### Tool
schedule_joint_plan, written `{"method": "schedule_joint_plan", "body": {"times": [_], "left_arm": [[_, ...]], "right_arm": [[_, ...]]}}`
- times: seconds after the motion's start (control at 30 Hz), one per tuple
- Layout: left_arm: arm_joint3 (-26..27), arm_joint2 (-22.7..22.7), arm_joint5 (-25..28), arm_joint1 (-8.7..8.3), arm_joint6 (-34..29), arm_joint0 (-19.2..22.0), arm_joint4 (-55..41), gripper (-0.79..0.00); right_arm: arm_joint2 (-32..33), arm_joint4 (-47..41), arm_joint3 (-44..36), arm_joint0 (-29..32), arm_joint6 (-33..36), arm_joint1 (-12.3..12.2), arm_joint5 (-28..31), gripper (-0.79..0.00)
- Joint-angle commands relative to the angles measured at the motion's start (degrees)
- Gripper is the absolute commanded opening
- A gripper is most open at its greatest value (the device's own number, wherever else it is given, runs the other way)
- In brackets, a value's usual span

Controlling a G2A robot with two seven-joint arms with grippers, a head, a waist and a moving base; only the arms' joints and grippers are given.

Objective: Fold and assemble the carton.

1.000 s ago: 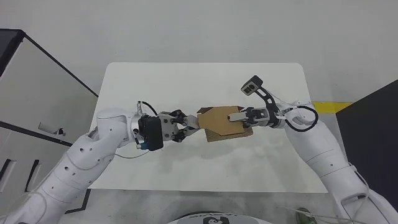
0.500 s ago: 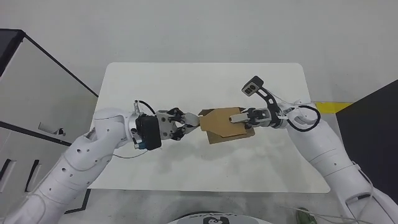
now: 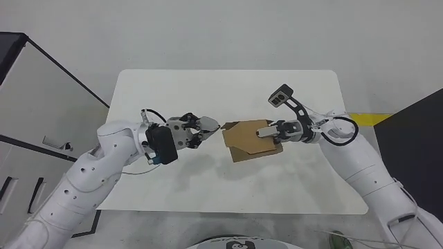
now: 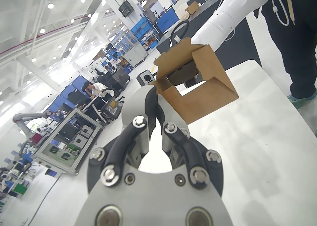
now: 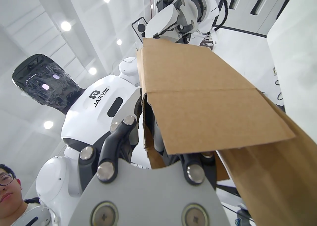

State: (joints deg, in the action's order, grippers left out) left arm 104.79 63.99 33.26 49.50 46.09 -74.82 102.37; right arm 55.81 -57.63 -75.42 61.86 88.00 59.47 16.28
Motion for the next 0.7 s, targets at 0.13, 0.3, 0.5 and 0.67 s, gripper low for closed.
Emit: {"method": "schedule_joint_plan", "body": {"times": [0.13, 0.3, 0.5, 0.67], "left_arm": [[0.39, -1.51, 0.87, 0.23, 1.79, 0.81, 1.50, -0.785], [-0.14, -2.91, 1.95, 0.50, 2.87, 1.90, 2.12, -0.785], [-0.66, -4.20, 2.12, 0.85, 3.10, 2.92, 2.32, -0.785], [-0.18, -4.83, 1.92, 1.00, 2.44, 3.23, 3.26, -0.785]], "right_arm": [[-2.64, -2.11, 0.94, -1.51, 0.00, -0.80, -0.01, -0.785], [-4.81, -3.63, 2.25, -2.92, 0.00, -1.31, -0.31, -0.785], [-7.58, -5.59, 2.83, -4.17, 0.00, -1.62, -0.75, -0.785], [-9.78, -7.74, 3.14, -5.00, 0.00, -1.76, -1.62, -0.785]]}}
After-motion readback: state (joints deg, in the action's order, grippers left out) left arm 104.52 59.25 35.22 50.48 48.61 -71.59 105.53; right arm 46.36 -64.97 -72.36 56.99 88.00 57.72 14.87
